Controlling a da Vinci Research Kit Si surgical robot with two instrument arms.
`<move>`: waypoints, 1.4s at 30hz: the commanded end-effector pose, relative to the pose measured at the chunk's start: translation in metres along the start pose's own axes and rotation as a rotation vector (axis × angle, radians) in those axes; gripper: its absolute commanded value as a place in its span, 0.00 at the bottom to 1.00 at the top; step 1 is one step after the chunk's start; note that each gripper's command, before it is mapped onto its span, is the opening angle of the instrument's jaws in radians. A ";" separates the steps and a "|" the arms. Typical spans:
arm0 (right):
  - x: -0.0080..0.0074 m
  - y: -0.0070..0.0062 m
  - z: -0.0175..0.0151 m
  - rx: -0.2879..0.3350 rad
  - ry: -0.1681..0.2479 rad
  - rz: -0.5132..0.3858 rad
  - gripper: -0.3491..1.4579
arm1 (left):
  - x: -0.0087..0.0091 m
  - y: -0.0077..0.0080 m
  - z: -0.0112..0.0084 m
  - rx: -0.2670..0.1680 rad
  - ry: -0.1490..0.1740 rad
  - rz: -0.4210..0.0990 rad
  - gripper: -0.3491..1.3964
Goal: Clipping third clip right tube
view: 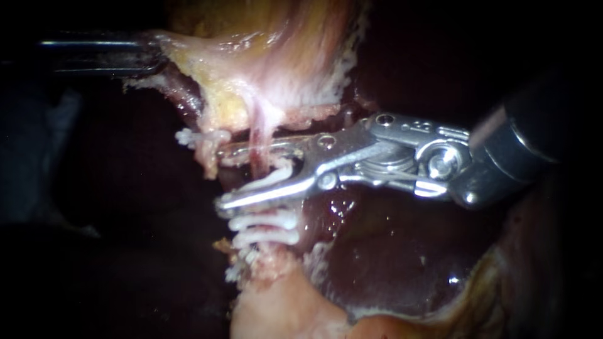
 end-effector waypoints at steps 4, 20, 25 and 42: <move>0.0005 -0.0003 0.0000 0.013 -0.002 0.000 0.45 | 0.0000 0.0000 0.0000 0.001 0.000 0.000 0.00; 0.0002 0.0005 -0.0010 -0.013 0.003 0.000 0.24 | -0.0001 -0.0001 0.0001 0.001 0.000 0.000 0.00; 0.0000 0.0006 -0.0016 -0.015 0.004 0.000 0.13 | -0.0001 -0.0002 0.0001 0.001 0.000 0.000 0.00; -0.0005 0.0009 -0.0019 -0.055 0.012 0.057 0.00 | -0.0002 -0.0002 0.0002 0.001 0.000 0.001 0.00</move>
